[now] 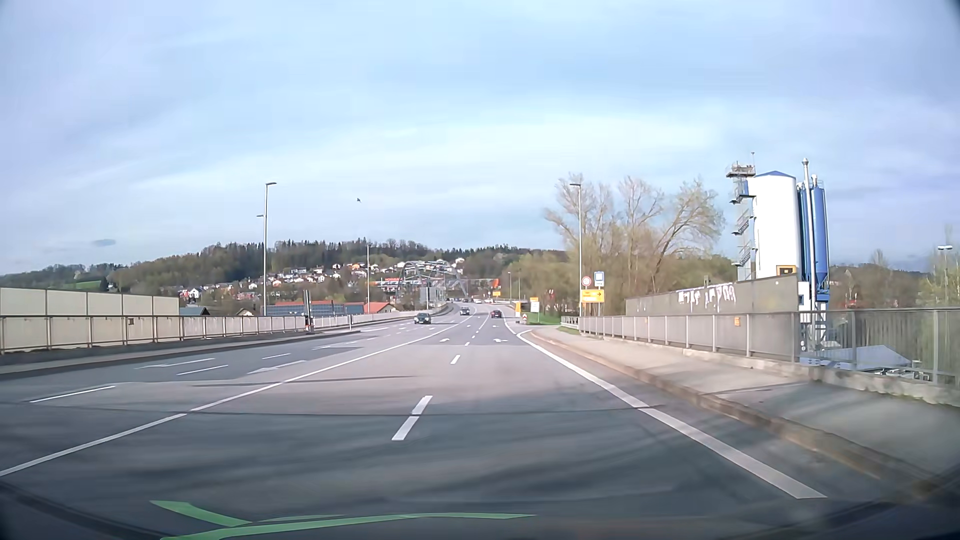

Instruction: Follow the waypoints while adhering to traffic rules and regulations

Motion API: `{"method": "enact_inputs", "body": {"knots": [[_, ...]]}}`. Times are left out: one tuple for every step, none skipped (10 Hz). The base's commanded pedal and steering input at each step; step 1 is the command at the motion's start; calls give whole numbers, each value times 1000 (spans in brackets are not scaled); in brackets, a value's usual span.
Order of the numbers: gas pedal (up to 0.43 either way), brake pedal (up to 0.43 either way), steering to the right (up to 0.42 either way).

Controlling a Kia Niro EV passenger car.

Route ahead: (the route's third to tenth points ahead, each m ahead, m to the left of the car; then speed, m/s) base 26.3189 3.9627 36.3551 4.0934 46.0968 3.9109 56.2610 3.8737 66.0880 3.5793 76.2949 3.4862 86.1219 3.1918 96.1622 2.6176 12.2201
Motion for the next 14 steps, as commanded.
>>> {"method": "enact_inputs", "body": {"knots": [[0,0,-9],[0,0,-10],[0,0,-10],[0,0,-12],[0,0,-11],[0,0,-12],[0,0,-13],[0,0,-13],[0,0,-13],[0,0,-13],[0,0,-13],[0,0,-10],[0,0,-7],[8,0,-6]]}}
